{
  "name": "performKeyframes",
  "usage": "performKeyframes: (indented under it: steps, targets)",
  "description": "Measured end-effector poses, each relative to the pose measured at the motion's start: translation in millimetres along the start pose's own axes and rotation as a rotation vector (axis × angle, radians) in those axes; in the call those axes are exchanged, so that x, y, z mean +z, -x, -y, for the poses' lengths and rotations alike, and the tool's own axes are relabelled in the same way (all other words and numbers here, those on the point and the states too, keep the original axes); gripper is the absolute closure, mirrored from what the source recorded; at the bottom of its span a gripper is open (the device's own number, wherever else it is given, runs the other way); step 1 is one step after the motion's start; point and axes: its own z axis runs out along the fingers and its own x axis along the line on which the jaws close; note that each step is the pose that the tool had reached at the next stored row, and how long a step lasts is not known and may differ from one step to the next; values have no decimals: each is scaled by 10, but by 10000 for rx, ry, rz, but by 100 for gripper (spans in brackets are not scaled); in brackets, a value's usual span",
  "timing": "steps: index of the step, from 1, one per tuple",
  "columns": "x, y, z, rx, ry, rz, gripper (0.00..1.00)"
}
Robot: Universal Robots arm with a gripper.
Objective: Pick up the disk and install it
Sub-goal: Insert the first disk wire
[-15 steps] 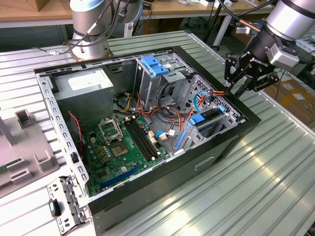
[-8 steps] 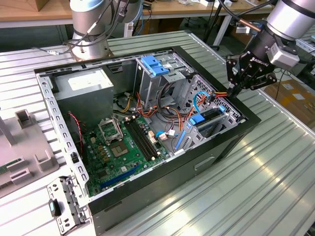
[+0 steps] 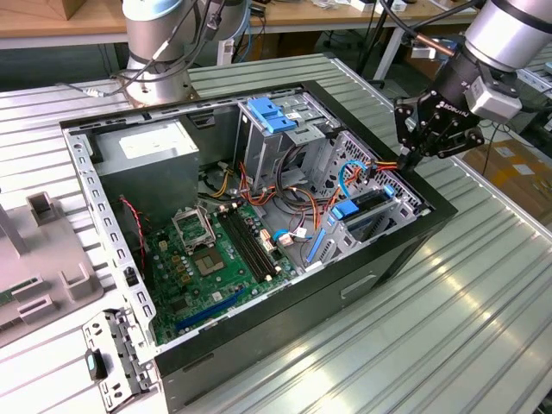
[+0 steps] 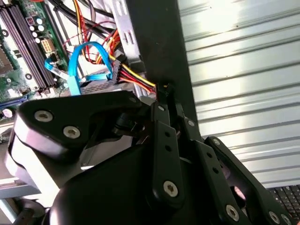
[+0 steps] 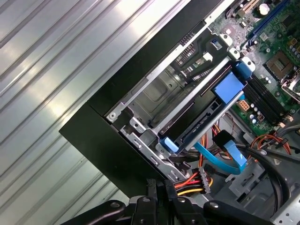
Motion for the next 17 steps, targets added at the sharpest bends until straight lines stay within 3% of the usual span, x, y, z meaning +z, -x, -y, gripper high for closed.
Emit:
performKeyframes:
  steps: [14, 17]
  targets:
    - [26, 296, -328, -12, -155, 135, 81]
    - [26, 296, -328, -14, -155, 136, 81]
